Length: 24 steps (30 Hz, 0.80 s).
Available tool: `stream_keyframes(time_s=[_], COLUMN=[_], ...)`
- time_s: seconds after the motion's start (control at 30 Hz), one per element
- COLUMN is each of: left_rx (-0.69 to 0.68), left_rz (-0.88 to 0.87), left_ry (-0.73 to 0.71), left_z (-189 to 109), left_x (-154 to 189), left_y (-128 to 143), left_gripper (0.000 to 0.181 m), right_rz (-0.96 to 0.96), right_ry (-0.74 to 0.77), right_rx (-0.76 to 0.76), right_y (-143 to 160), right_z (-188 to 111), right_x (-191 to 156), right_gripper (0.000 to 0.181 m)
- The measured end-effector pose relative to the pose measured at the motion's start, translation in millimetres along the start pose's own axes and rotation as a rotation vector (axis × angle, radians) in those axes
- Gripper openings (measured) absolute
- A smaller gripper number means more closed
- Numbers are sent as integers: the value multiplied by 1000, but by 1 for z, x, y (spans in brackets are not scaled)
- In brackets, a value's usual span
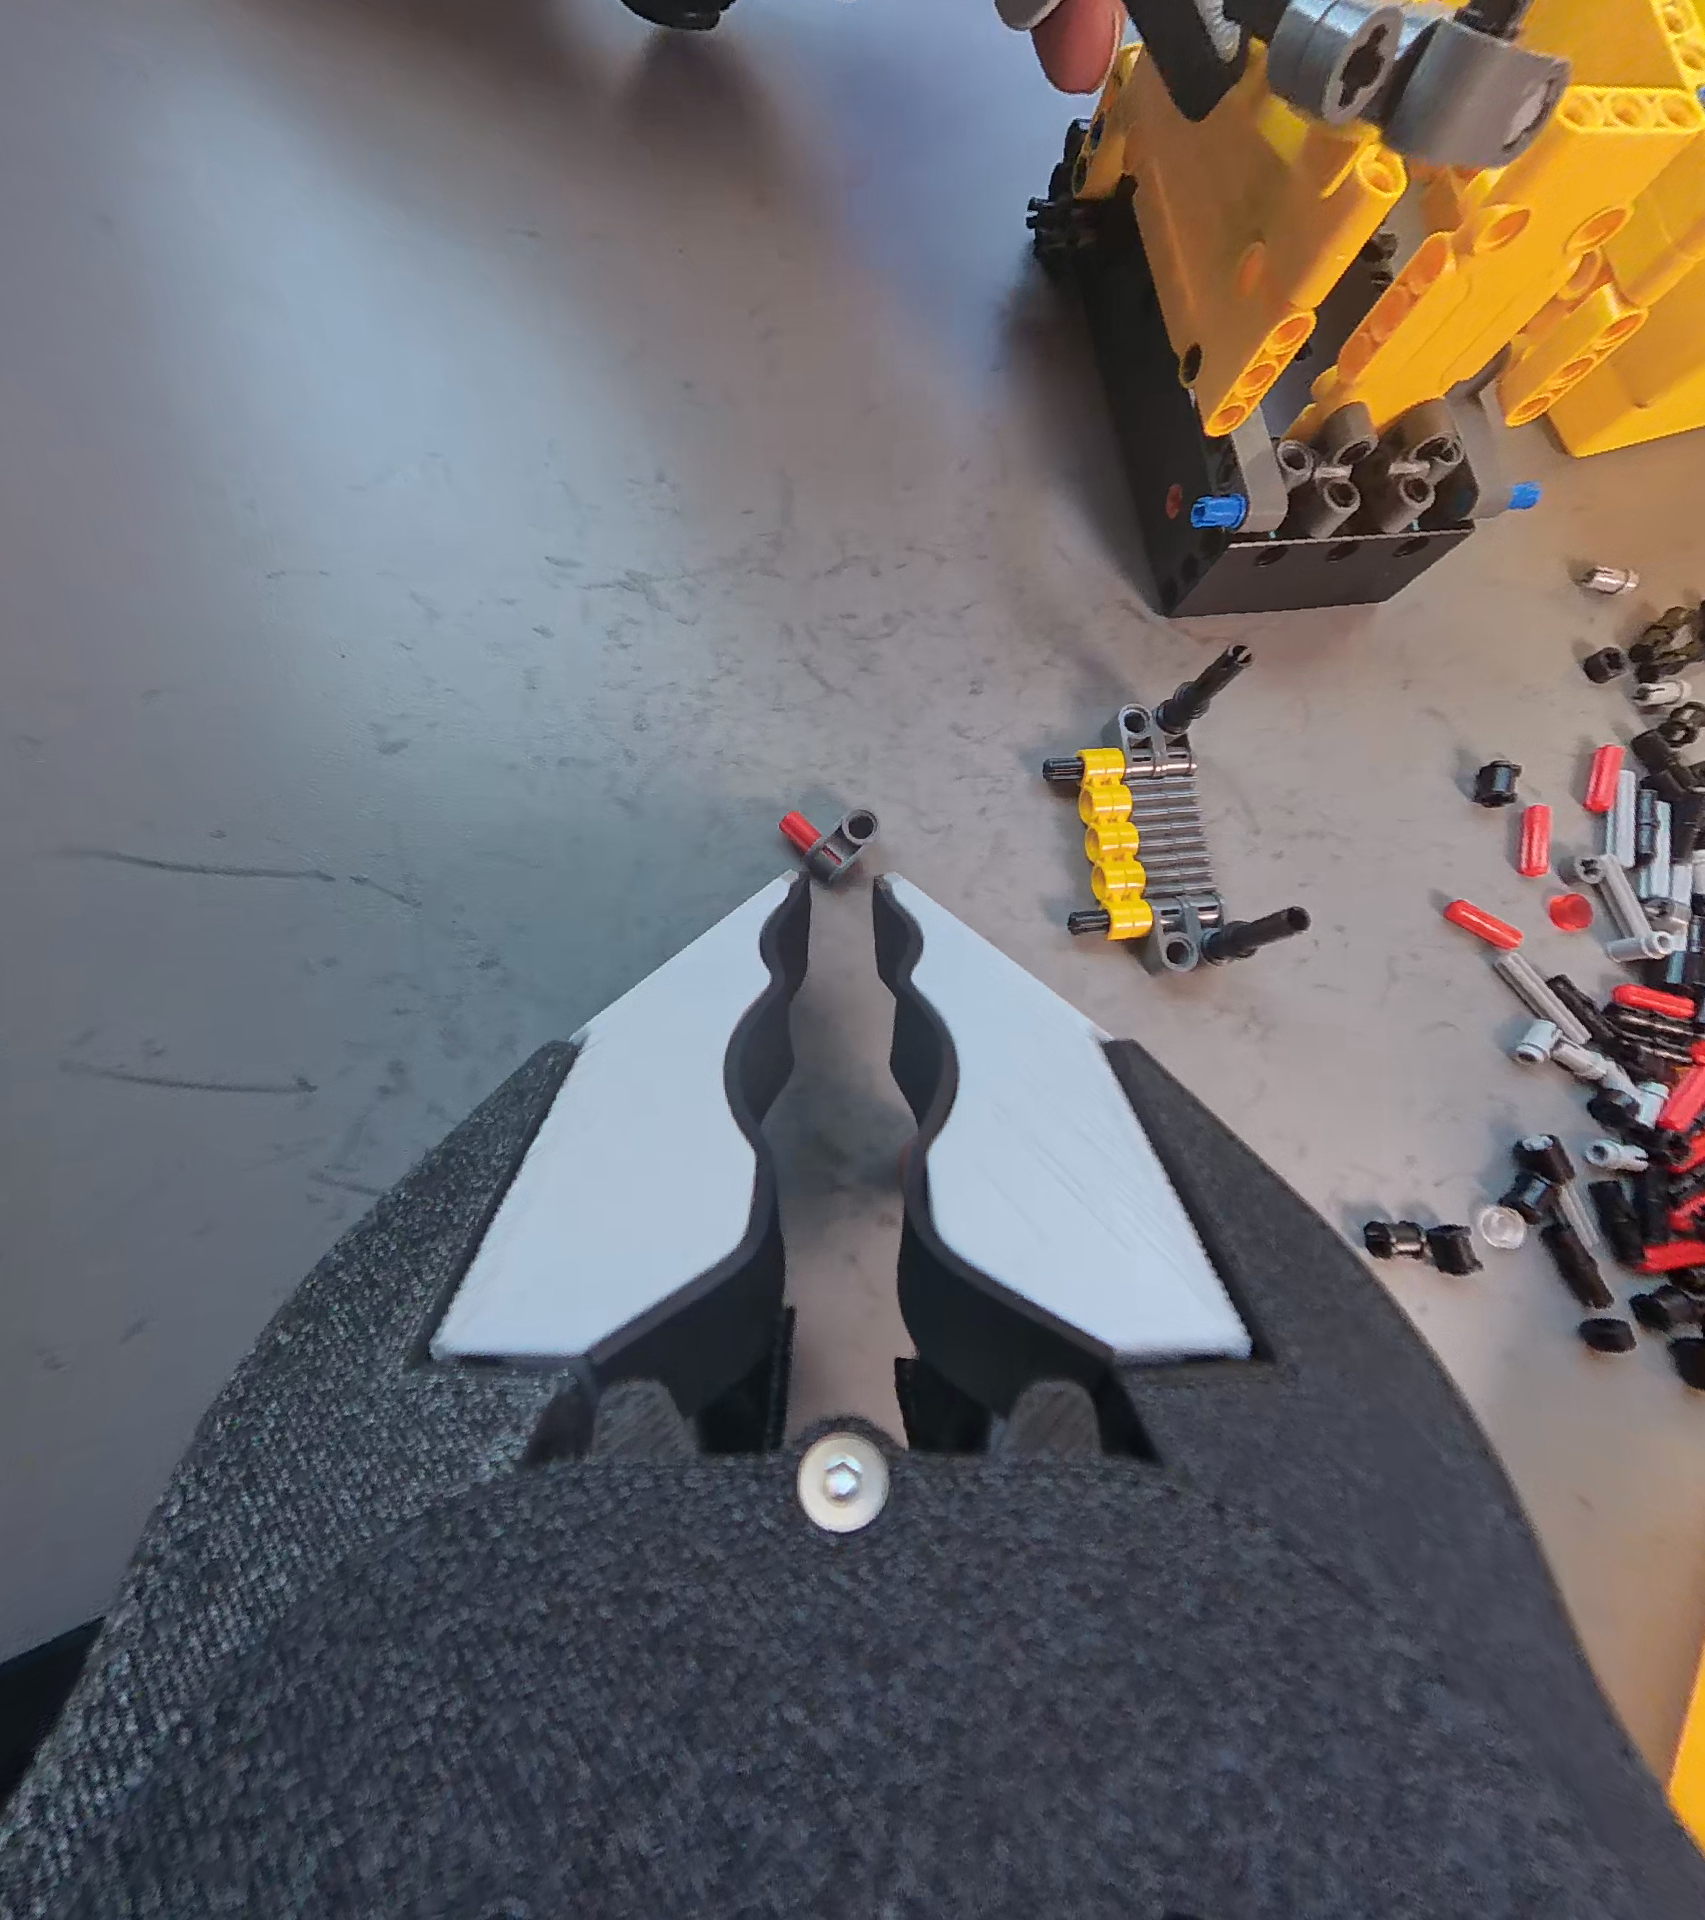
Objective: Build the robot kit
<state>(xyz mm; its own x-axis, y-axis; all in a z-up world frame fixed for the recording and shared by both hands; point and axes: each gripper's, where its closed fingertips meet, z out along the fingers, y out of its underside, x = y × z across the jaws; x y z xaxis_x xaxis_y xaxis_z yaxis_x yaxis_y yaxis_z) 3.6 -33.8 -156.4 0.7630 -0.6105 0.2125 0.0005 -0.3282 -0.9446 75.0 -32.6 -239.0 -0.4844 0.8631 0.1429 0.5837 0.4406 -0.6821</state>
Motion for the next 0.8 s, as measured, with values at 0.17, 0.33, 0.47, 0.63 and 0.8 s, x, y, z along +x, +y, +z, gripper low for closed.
stream_keyframes(time_s=[0.17,0.33,0.47,0.63,0.8], left_rx=[-16,-28,-34,-41,-46], left_rz=[1,-3,-9,-5,-13], left_ry=[1,0,1,1,-5], left_z=[1,2,3,3,4], left_x=[0,0,-1,0,-3], left_y=[3,5,7,7,10], left_gripper=[6,6,6,6,6], right_rz=[12,22,7,-18,-104], right_ry=[-6,-42,-121,-108,-102], right_rx=[-3,-30,-10,46,94], right_y=[-1,1,-3,-11,-20], right_z=[1,-1,-2,-8,-11], right_x=[-1,-8,-24,-20,-15], right_gripper=[11,9,13,16,16])
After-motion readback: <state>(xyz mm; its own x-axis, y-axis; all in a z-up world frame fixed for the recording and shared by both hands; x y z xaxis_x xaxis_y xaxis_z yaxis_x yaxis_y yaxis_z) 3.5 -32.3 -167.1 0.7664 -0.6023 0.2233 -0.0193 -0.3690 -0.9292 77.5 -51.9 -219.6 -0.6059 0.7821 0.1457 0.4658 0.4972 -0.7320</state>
